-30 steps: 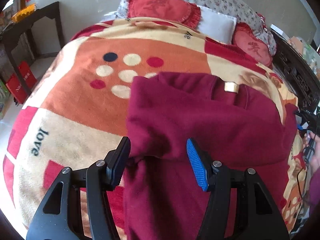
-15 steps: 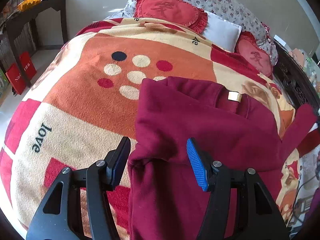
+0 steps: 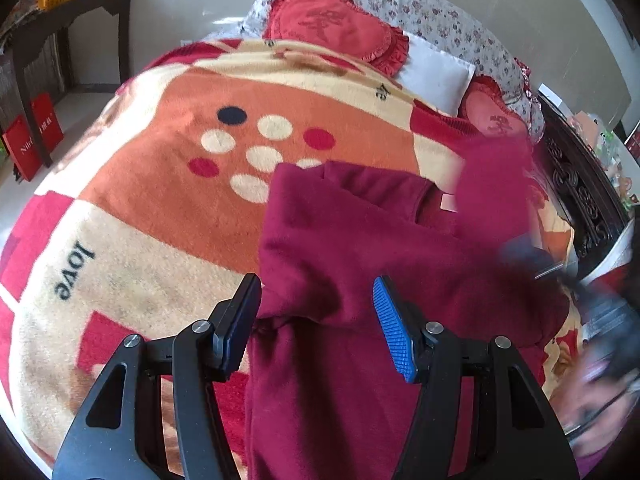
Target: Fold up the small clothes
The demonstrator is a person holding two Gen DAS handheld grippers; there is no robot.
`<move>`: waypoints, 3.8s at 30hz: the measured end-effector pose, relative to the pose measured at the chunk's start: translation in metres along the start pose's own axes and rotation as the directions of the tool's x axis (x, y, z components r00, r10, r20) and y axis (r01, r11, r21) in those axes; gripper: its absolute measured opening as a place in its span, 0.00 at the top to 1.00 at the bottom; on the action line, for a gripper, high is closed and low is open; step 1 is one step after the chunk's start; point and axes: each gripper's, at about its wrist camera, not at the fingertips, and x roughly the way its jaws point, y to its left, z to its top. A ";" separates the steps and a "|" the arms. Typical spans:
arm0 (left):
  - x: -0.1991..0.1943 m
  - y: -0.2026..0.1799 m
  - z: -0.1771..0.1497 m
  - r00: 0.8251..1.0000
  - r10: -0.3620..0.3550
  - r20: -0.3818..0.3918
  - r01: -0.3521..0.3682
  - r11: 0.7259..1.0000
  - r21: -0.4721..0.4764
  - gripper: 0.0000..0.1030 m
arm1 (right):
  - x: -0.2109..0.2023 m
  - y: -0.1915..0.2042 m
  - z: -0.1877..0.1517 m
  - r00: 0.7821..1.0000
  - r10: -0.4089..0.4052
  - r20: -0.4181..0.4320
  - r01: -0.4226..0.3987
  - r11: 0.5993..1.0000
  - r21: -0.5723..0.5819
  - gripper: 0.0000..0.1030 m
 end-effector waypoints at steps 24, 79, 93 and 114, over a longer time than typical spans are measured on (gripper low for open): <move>0.018 -0.006 0.004 0.984 -0.168 -0.063 0.164 0.984 -0.063 0.23 | -0.132 -0.155 -0.113 0.974 -0.220 -0.061 0.227 0.900 0.373 0.53; 0.065 -0.041 0.022 0.995 -0.048 -0.090 0.061 0.987 0.148 0.52 | -0.117 -0.112 -0.088 0.964 -0.264 0.025 0.254 0.946 0.201 0.52; 0.055 -0.030 0.063 0.995 -0.051 -0.083 0.063 0.988 0.144 0.87 | -0.106 -0.114 -0.079 0.955 -0.295 0.033 0.287 0.944 0.161 0.52; 0.069 -0.022 0.015 0.990 0.125 -0.061 -0.114 0.979 0.169 0.52 | -0.040 -0.146 -0.063 0.864 -0.486 -0.130 0.498 0.864 0.082 0.58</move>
